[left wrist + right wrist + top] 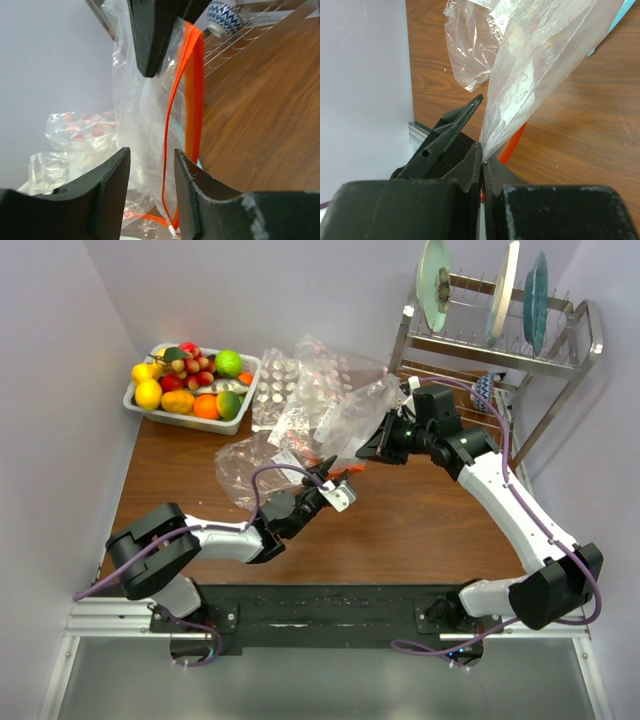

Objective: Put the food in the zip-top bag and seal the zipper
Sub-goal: Pick up the zipper food storage bag at the center of the board, then open the zipper of the food storage bag.

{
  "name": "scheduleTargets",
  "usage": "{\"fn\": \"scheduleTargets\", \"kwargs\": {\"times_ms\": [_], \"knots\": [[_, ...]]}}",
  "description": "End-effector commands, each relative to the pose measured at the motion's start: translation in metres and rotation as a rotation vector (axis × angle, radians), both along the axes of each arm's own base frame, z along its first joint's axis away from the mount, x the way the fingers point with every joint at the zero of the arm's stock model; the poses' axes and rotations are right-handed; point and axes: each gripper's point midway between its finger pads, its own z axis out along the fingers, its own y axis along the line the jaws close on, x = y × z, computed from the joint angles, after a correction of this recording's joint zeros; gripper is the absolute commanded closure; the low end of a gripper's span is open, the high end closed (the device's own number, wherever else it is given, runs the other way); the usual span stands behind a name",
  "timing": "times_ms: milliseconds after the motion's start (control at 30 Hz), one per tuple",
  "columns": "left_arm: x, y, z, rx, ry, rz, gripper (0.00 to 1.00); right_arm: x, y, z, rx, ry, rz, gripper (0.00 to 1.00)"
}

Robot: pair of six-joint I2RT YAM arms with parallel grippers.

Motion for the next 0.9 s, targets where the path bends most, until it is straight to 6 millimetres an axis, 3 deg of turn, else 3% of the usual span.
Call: {"fn": "scheduleTargets", "kwargs": {"times_ms": [0, 133, 167, 200, 333, 400, 433, 467, 533, 633, 733, 867], "knots": [[0.01, 0.013, 0.028, -0.081, -0.08, 0.107, 0.58, -0.009, 0.002, 0.031, 0.052, -0.046, 0.015, 0.99], [0.014, 0.008, 0.027, -0.061, -0.066, 0.109, 0.8, -0.009, 0.002, 0.032, 0.059, -0.047, 0.017, 0.98], [0.016, 0.006, 0.024, -0.05, -0.057, 0.11, 0.94, -0.01, 0.003, 0.033, 0.063, -0.048, 0.02, 0.96], [0.018, 0.003, 0.023, -0.04, -0.044, 0.111, 1.0, -0.01, 0.003, 0.032, 0.064, -0.047, 0.02, 0.87], [0.014, 0.003, 0.032, -0.113, -0.01, 0.096, 1.0, -0.012, 0.0, 0.041, 0.057, -0.101, 0.035, 0.52], [0.013, 0.003, 0.037, -0.15, 0.017, 0.089, 1.0, -0.013, -0.011, 0.051, 0.008, -0.192, 0.031, 0.45], [0.011, 0.002, 0.045, -0.193, 0.047, 0.076, 1.0, -0.015, -0.017, 0.052, -0.01, -0.217, 0.021, 0.44], [0.011, 0.0, 0.036, -0.163, 0.097, 0.074, 1.0, -0.011, -0.027, 0.052, -0.052, -0.252, -0.021, 0.44], [0.013, -0.008, 0.054, -0.247, 0.18, 0.063, 1.0, -0.018, -0.042, 0.058, -0.106, -0.345, -0.035, 0.45], [0.016, -0.023, 0.061, -0.275, 0.332, 0.053, 1.0, -0.027, -0.063, 0.064, -0.147, -0.465, -0.083, 0.46], [0.009, -0.033, 0.074, -0.32, 0.425, 0.003, 1.0, -0.042, -0.073, 0.072, -0.138, -0.593, -0.082, 0.46], [0.005, -0.036, 0.084, -0.39, 0.553, -0.031, 1.0, -0.054, -0.068, 0.062, -0.128, -0.647, -0.009, 0.4]]}}
